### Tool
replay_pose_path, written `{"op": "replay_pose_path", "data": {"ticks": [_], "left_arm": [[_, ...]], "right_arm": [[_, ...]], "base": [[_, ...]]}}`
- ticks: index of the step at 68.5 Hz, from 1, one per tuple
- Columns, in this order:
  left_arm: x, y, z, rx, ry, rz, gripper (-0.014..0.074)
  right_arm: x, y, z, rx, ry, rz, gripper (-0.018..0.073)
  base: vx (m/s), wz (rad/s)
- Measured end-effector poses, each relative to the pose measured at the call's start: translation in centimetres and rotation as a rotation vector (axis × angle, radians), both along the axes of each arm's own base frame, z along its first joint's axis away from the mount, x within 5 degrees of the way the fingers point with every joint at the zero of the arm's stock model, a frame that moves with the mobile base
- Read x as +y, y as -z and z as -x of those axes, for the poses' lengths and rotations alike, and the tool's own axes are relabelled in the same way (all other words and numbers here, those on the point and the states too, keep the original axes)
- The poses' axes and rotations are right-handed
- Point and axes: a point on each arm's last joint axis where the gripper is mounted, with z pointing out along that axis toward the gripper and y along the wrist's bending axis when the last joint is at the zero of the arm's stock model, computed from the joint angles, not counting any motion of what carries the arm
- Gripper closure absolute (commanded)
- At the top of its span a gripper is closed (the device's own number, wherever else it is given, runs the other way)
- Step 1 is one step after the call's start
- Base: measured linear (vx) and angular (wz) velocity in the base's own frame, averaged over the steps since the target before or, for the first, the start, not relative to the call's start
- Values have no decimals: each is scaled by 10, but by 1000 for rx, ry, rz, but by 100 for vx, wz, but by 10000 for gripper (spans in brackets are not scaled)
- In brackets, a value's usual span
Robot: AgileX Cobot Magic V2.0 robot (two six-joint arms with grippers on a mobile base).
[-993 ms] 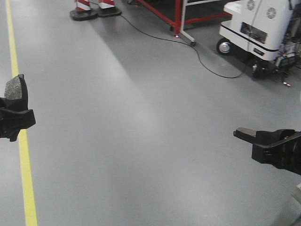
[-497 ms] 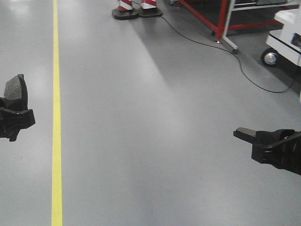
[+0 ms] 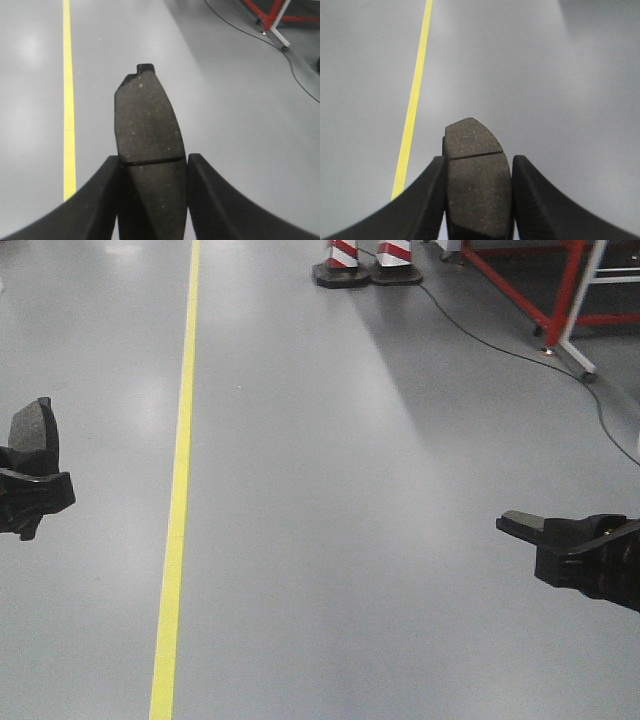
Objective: Move and align brake pads A on conveyor
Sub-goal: 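Drive along the yellow floor line toward the traffic cones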
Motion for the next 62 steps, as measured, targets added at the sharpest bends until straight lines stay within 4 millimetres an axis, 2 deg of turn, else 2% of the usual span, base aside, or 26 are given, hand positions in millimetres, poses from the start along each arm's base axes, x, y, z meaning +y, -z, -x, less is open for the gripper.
{"op": "replay_pose_path", "data": {"ticks": [27, 62], "left_arm": [[0, 0, 0, 0, 0, 0, 468], [0, 0, 0, 0, 0, 0, 468]], "right_arm": [[0, 0, 0, 0, 0, 0, 482], [0, 0, 0, 0, 0, 0, 482]], "base": [[34, 19], [44, 2]]}}
